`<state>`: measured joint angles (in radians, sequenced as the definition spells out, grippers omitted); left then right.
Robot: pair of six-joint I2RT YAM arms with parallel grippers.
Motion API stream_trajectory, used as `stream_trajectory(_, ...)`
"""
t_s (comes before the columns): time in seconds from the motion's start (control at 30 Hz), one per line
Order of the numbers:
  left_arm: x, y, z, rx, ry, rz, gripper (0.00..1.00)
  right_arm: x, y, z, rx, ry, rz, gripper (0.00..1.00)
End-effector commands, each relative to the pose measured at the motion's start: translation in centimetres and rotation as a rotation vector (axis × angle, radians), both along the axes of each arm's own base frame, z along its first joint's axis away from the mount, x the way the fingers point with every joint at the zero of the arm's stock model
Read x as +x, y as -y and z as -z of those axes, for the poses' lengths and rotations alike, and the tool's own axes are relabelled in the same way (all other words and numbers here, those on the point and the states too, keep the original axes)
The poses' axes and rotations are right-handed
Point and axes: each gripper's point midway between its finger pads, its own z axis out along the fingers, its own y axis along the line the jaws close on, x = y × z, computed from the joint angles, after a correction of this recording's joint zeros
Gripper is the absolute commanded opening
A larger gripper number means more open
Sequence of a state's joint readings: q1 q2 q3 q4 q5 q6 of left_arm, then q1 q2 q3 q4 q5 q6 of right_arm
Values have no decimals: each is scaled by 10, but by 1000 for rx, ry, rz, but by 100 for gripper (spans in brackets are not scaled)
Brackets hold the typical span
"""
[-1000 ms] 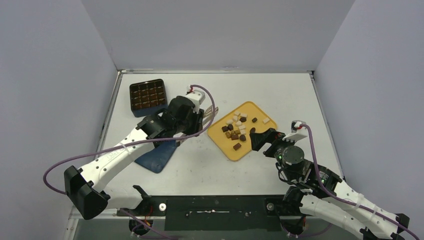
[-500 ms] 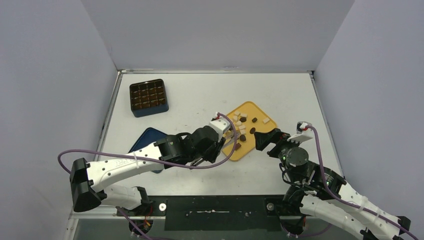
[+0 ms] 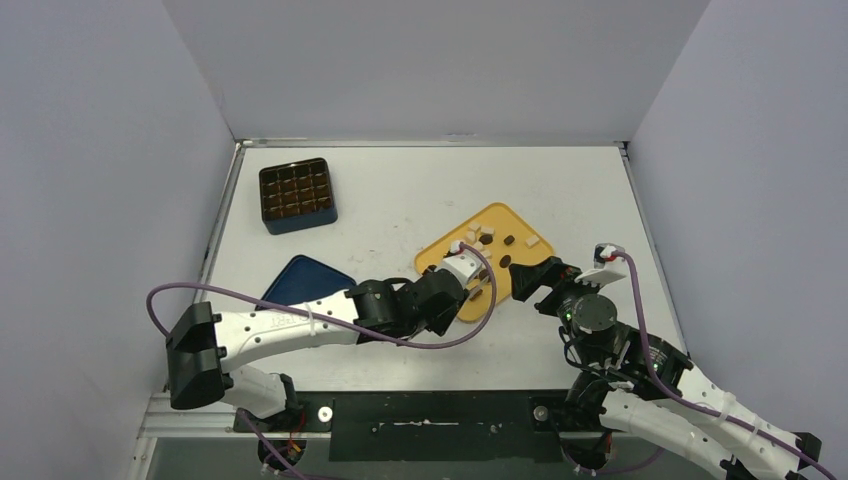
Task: Pack the chocolate
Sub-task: Pick up the fake chocolate from the plate.
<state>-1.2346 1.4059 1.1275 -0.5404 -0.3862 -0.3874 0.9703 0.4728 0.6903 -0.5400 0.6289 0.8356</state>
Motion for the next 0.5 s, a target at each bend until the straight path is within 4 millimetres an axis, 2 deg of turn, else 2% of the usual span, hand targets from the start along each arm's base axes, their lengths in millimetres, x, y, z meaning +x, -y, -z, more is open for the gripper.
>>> stream_trajectory(0.0,12,12,-6,-23,43,-30,37,0,4,-20,55,41,16,100)
stream_trajectory(0.47,9,21,22,7,3,-13,38,-3,9,-19,63,46,19,100)
